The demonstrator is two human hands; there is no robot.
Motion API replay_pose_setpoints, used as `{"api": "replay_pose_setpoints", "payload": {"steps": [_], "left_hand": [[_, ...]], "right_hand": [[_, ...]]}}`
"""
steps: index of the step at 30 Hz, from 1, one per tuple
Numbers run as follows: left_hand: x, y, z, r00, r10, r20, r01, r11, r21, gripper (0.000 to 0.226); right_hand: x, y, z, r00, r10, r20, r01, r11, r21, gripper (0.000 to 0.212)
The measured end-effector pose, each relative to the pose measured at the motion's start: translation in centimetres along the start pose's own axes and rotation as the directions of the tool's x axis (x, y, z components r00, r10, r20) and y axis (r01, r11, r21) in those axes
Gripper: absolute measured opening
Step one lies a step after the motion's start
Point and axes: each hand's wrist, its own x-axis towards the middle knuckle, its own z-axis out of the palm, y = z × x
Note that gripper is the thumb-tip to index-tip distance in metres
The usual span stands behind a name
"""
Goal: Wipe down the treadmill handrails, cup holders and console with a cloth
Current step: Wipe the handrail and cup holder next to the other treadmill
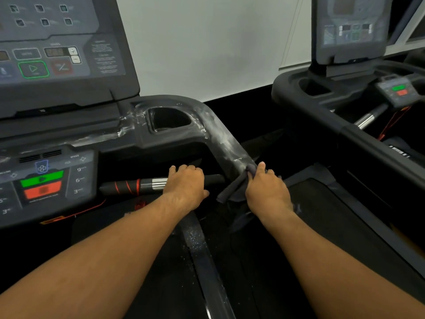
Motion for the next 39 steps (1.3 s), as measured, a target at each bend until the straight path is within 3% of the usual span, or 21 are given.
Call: {"api": "replay_pose_setpoints", "payload": {"steps": [5, 12, 14, 17, 20, 26, 28, 30, 32, 34, 36, 39], "left_hand": [[2.9, -0.7, -0.7, 0.997, -0.05, 0.051, 0.047, 0.998, 0.049, 0.04], [5.5, -1.2, -1.5, 0.96, -0.077, 0.269, 0.113, 0.986, -0.121, 0.037], [5.9, -1.2, -1.7, 0.956, -0.076, 0.284, 0.107, 0.99, -0.096, 0.041], [6.2, -0.9, -2.3, 0.952, -0.067, 0.3, 0.08, 0.996, -0.034, 0.047], [6.1, -0.4, -2.5, 0.947, -0.065, 0.315, 0.075, 0.997, -0.019, 0.05], [5.2, -0.3, -2.1, 0.961, -0.053, 0.272, 0.061, 0.998, -0.022, 0.036], [4.9, -0.3, -1.8, 0.968, -0.061, 0.244, 0.069, 0.997, -0.025, 0.034], [4.5, -0.2, -1.6, 0.973, -0.068, 0.222, 0.075, 0.997, -0.022, 0.035], [4.5, -0.2, -1.5, 0.974, -0.072, 0.215, 0.079, 0.997, -0.024, 0.036], [4.6, -0.2, -1.5, 0.973, -0.074, 0.217, 0.081, 0.996, -0.024, 0.037], [4.6, -0.2, -1.5, 0.974, -0.07, 0.216, 0.078, 0.997, -0.029, 0.037], [4.6, -0.4, -1.2, 0.976, -0.072, 0.206, 0.078, 0.997, -0.023, 0.035]], "right_hand": [[4.1, -2.0, 0.3, 0.993, -0.113, 0.034, 0.111, 0.993, 0.036, 0.058], [1.4, 0.3, -0.5, 0.909, -0.378, 0.174, 0.401, 0.908, -0.121, 0.071], [-0.2, 1.1, -0.9, 0.927, -0.316, 0.202, 0.341, 0.934, -0.103, 0.075], [0.0, 0.9, -1.8, 0.967, -0.113, 0.228, 0.128, 0.991, -0.05, 0.089], [1.6, -0.3, -1.7, 0.968, -0.039, 0.247, 0.053, 0.997, -0.048, 0.095], [4.5, -2.0, -1.4, 0.991, -0.012, 0.13, -0.004, 0.992, 0.123, 0.065], [5.4, -2.4, -1.4, 0.993, -0.051, 0.103, 0.032, 0.984, 0.172, 0.057], [5.1, -2.2, -1.3, 0.977, -0.187, 0.105, 0.168, 0.971, 0.171, 0.063], [4.1, -1.4, -1.4, 0.957, -0.251, 0.147, 0.239, 0.967, 0.093, 0.084], [2.9, -0.8, -1.5, 0.965, -0.19, 0.181, 0.19, 0.982, 0.015, 0.102], [1.6, -0.4, -1.4, 0.967, -0.169, 0.188, 0.175, 0.985, -0.013, 0.099], [0.0, 0.6, -1.0, 0.939, -0.282, 0.197, 0.306, 0.946, -0.105, 0.087]]}}
